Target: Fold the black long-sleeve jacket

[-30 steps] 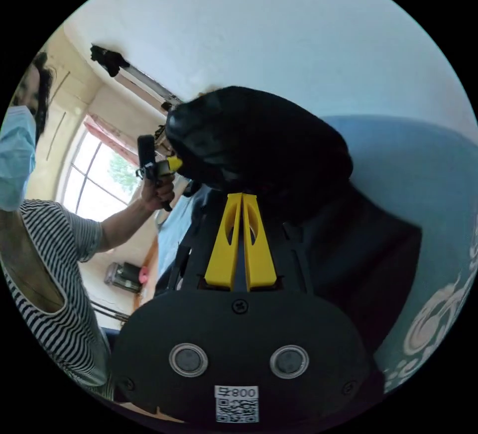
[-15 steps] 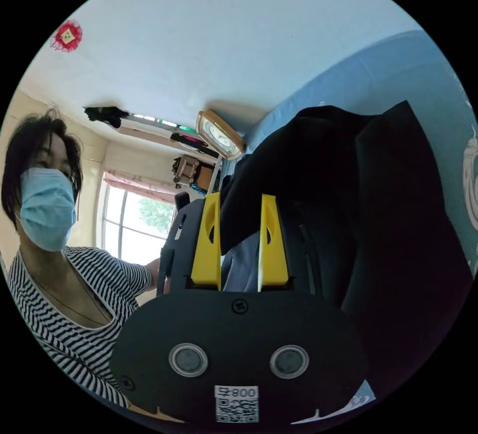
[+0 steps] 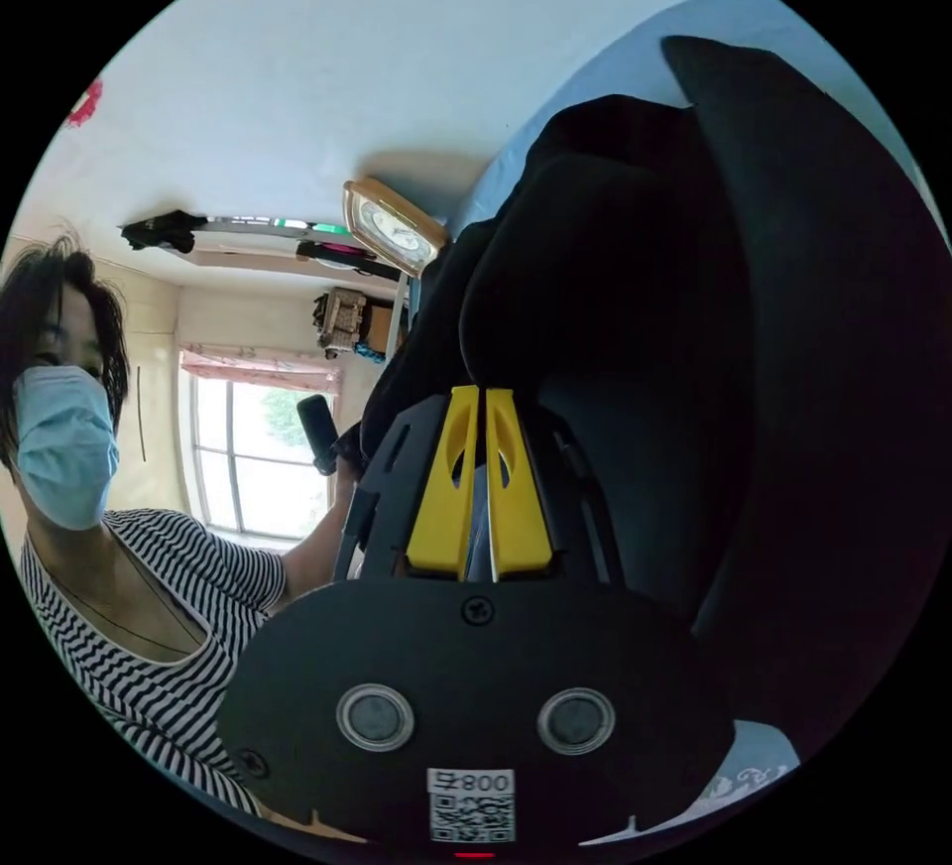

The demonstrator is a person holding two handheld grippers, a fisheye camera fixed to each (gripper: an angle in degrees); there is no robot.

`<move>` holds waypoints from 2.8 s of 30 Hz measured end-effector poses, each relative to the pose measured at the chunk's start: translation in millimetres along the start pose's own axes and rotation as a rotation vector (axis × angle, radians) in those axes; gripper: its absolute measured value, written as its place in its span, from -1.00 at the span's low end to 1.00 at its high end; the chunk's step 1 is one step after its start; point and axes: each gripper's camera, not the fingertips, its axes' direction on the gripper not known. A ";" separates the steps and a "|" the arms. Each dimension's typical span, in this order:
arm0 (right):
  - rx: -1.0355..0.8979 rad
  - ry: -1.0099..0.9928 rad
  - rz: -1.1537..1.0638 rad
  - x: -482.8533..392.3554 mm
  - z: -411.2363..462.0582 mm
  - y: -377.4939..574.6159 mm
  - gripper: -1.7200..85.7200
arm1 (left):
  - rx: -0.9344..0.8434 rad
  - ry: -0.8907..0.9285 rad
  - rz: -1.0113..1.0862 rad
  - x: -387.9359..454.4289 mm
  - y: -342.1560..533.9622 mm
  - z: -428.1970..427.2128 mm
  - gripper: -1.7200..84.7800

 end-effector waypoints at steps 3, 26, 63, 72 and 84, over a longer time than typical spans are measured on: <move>-0.003 0.000 0.037 19.0 9.7 24.5 -0.95 | -0.022 0.087 -0.151 -39.2 27.2 12.2 -0.88; -0.002 0.072 0.007 40.4 62.5 84.4 -0.95 | 0.127 0.075 -0.307 -103.9 64.6 56.3 -0.61; -0.052 0.685 -0.269 -50.4 31.7 97.1 -0.96 | 0.133 0.012 -0.217 -20.8 66.1 132.6 -0.94; 0.069 0.564 -0.309 -73.7 -30.9 148.8 -0.96 | 0.258 0.170 -0.122 59.2 78.3 122.6 -0.95; -0.096 0.431 -0.268 -43.8 -52.4 253.1 -0.96 | 0.031 0.104 -0.136 143.5 94.3 174.0 -0.95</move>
